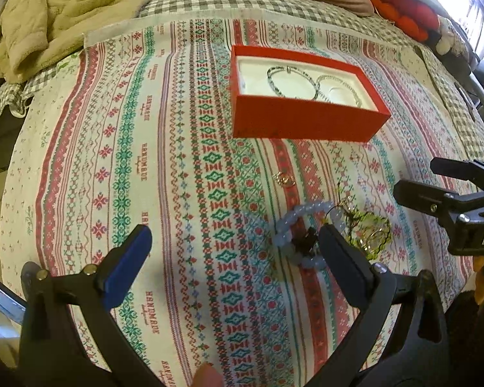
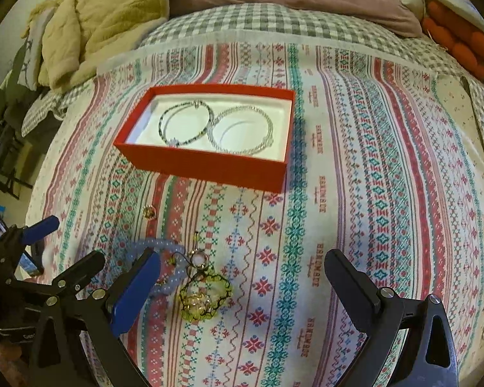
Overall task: Organize jewelry
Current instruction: 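Move both open tools from the box back over the jewelry pile, then grasp the light blue beaded bracelet with the left tool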
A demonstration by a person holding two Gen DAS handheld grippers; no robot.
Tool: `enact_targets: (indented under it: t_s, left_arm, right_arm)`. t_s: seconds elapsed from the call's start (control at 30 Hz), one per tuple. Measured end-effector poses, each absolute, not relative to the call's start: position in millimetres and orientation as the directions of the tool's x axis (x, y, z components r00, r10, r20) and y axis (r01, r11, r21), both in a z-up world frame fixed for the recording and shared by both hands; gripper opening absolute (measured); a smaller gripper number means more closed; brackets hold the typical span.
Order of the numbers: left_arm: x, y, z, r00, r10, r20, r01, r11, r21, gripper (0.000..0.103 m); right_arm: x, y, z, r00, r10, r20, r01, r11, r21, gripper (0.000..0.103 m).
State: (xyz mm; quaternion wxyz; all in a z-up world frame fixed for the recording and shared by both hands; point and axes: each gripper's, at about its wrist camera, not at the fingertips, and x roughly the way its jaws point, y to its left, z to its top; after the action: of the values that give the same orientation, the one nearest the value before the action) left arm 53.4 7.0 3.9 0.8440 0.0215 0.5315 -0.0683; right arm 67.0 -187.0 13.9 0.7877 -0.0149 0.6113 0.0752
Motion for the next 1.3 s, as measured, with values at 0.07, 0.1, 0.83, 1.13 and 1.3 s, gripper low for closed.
enact_targets:
  t_s: [0.07, 0.1, 0.83, 1.13, 1.3]
  left_arm:
    - [53, 8, 2, 0.421, -0.090, -0.903, 0.142, 0.989, -0.032, 0.102]
    - [53, 9, 0, 0.417, -0.089, -0.905, 0.143, 0.989, -0.032, 0.102]
    - [74, 9, -27, 0.265, -0.254, -0.930, 0.096, 0.967, -0.236, 0.056]
    - [93, -19, -36, 0.242, -0.269, -0.932, 0.144, 0.960, -0.240, 0.030]
    - [93, -37, -41, 0.242, -0.231, -0.942, 0.179, 0.965, -0.191, 0.027]
  right_arm:
    - [66, -186, 11, 0.234, 0.095, -0.968, -0.144, 0.988, 0.062, 0.102]
    - [65, -185, 10, 0.231, 0.091, -0.969, -0.147, 0.987, 0.058, 0.102]
    - [66, -204, -1, 0.173, 0.090, -0.981, -0.068, 0.995, 0.079, 0.102]
    - [67, -207, -1, 0.168, 0.104, -0.980, -0.055, 0.994, 0.096, 0.102]
    - [64, -205, -3, 0.159, 0.108, -0.981, -0.067, 0.993, 0.098, 0.102]
